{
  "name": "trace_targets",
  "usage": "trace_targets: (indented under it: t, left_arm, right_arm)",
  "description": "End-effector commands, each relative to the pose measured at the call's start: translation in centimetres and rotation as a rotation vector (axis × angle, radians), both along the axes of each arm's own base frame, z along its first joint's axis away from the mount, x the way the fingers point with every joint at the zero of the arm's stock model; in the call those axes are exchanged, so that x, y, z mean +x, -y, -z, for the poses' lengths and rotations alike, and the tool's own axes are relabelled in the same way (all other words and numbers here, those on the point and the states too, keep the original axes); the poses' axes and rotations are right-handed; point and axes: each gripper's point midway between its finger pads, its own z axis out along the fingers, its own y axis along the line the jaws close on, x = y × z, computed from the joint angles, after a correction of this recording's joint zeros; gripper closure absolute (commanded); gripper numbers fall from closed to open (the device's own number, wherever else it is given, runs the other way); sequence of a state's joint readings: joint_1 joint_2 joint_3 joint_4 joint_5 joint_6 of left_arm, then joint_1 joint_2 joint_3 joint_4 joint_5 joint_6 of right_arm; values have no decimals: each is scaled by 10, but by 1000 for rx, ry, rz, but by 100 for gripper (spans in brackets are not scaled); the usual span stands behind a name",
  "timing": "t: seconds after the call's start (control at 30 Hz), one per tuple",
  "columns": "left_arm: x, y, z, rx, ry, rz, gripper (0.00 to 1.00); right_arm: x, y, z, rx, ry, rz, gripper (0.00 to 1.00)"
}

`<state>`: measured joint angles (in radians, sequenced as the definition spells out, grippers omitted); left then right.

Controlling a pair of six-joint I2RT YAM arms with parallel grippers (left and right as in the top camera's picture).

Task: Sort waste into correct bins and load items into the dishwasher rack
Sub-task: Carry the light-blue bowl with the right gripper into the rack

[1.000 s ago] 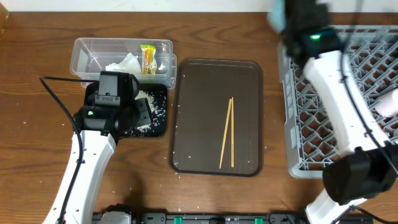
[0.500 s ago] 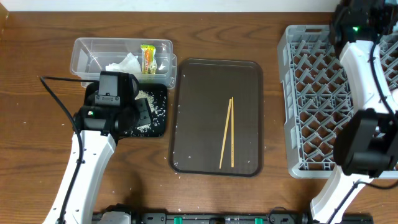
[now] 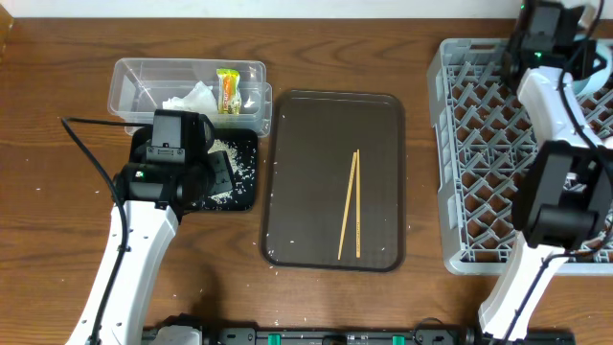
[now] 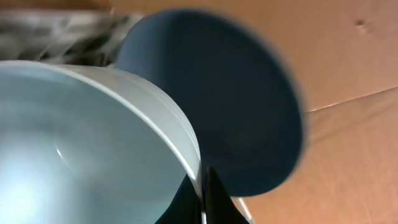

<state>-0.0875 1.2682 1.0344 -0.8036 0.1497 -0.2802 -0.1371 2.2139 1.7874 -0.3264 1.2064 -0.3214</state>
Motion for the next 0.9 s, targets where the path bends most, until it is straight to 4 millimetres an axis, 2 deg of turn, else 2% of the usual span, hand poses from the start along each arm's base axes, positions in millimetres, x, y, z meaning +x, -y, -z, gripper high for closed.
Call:
trace_targets:
  t: [0.0,0.23,0.4,0.43,0.47,0.5,0.53,0.6,0.67,0.8,0.87]
  left_arm:
    - [1,-3,1,14,0,-2,51]
    - [2,-3,0,14,1,-2,50]
    - [2,-3,0,14,1,-2,50]
    - [2,-3,0,14,1,-2,50]
    - [1,-3,0,14,0,-2,50]
    - [2,-3,0,14,1,-2,50]
    - [2,-3,0,14,1,-2,50]
    - [1,-3,0,14,0,-2,50]
    - [1,-3,0,14,0,-2,50]
    - [2,-3,0,14,1,-2,50]
    - [2,-3,0,14,1,-2,50]
  right_arm:
    - [-2,-6,25,7,-3,21,99]
    - [-2,-31,36,31,-19,-3,99]
    - [-14,-49,45,65,-17,9,95]
    - [-16,-53,48,85,-13,9,91]
    - [-17,-57,50,111,-6,4,72]
    - [-18,-62,55,159,-1,-7,34]
    - [-18,-66,57,203,2,-20,12]
    - [-16,-74,56,286,21,-53,11]
    - [-13,-83,45,362,62,-93,10]
    - [-6,-109,-2,500,179,-220,6]
    - [-3,-136,-24,613,232,-327,7]
